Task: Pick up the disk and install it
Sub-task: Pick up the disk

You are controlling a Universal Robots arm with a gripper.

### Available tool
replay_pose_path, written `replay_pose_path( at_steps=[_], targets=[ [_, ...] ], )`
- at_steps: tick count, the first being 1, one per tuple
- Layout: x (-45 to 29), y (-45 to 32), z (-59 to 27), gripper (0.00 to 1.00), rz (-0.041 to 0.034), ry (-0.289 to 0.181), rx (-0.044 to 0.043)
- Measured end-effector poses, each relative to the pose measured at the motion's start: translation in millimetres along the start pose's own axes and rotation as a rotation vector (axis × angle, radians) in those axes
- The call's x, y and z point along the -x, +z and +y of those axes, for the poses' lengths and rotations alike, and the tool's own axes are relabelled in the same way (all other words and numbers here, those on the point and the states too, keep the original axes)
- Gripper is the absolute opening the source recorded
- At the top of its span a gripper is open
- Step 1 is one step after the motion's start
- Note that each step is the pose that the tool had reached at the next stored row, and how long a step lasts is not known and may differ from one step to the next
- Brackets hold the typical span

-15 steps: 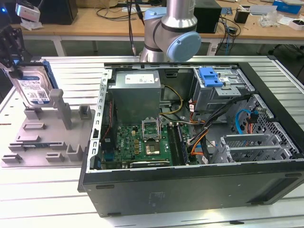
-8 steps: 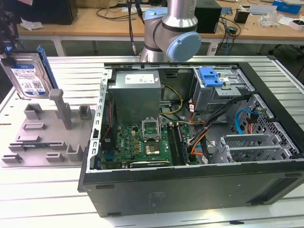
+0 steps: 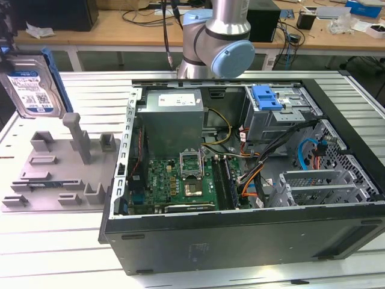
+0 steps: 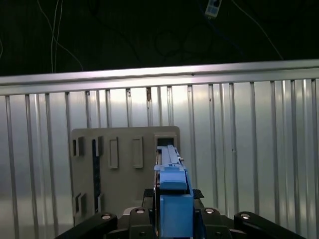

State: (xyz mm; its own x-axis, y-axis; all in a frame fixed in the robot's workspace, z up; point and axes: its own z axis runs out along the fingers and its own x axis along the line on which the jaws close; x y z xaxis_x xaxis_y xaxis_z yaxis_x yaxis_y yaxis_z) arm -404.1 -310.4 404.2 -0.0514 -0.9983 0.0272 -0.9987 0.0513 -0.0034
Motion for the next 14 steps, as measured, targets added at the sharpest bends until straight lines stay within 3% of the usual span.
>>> replay_pose_path(
  at_steps=[7,9,11,14],
  targets=[
    [-0.6,-22.7,0.0,0.37,0.0000,0.000,0.0001],
    [-0.9,-33.3,-0.1,0.37,-0.0001,0.000,-0.0001],
    [-1.3,-48.9,-0.1,0.37,0.0000,0.000,0.0000],
    [-1.7,-61.6,-0.2,0.37,-0.0001,0.000,0.0000]
  ],
)
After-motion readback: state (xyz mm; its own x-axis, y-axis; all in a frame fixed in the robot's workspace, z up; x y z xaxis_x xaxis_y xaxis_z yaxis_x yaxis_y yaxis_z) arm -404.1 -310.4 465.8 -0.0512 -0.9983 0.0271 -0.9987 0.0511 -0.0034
